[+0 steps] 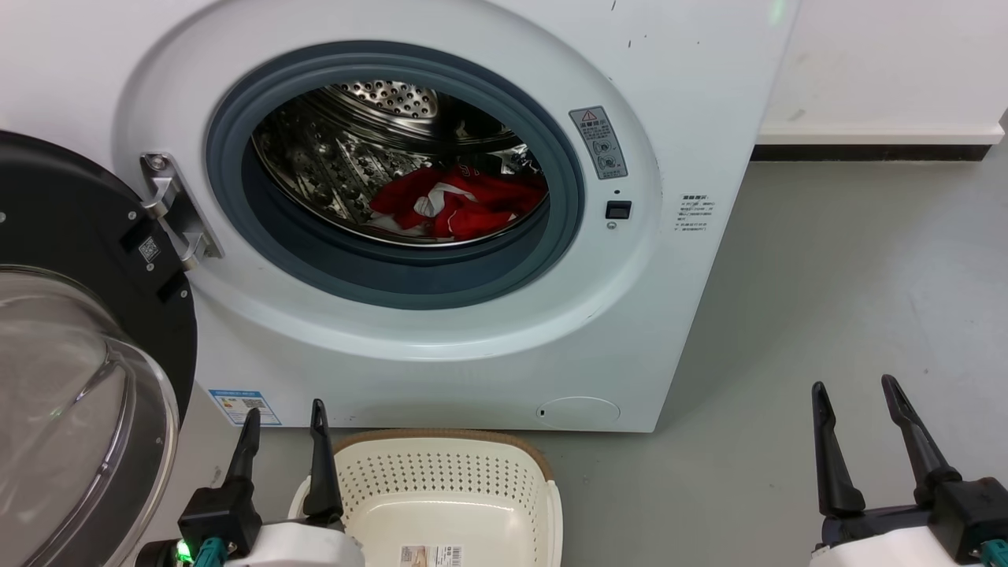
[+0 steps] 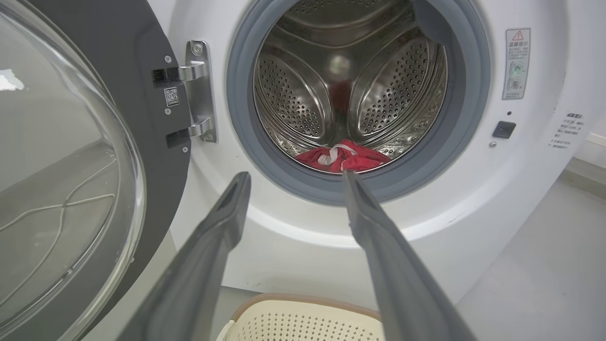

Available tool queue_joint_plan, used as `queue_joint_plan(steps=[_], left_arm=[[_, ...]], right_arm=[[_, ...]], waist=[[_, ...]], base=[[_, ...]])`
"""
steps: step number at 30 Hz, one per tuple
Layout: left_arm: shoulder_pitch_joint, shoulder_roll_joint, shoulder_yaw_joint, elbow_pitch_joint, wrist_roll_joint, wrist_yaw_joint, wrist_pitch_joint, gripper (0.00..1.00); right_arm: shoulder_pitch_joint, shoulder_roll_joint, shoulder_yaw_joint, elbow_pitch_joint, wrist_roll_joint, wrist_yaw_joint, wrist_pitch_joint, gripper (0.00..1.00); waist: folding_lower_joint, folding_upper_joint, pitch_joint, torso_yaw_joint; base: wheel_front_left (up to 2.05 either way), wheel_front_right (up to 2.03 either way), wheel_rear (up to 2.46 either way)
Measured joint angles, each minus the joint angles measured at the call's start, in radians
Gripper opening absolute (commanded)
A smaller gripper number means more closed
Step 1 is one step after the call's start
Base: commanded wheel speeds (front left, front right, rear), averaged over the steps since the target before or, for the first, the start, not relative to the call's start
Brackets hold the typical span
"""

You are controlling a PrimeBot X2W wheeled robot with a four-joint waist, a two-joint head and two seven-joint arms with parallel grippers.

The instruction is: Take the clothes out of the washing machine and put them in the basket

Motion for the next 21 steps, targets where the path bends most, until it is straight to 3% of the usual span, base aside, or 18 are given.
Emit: queue_joint_plan(steps=[3,10,17,21], left_arm=[[-0.018,0.000,0.002,0.030,-0.005,-0.002,0.000,1.00],[-0.173,0.002,0.003,0.174,0.034,-0.059,0.000,1.00],[-0.447,0.043,0.017,0.363,0.068,-0.104,0.000,1.00],[-0.609,0.075,0.032,0.488,0.073,-0.108,0.000,1.00]], right_arm=[[-0.003,0.000,0.002,0.000,0.000,0.000,0.000,1.00],[-0.040,0.000,0.010,-0.006,-0.001,0.000,0.000,1.00],[-0.114,-0.001,0.018,-0.019,0.007,0.000,0.000,1.00],[-0.163,-0.001,0.030,-0.027,0.018,0.000,0.000,1.00]], waist=[[0.0000,0.0000,0.009,-0.004],[0.0000,0.0000,0.056,-0.022],[0.0001,0.0000,0.152,-0.051],[0.0002,0.0000,0.223,-0.076]], base=[[0.00,0.00,0.00],[0.00,0.00,0.00],[0.00,0.00,0.00],[0.00,0.00,0.00]])
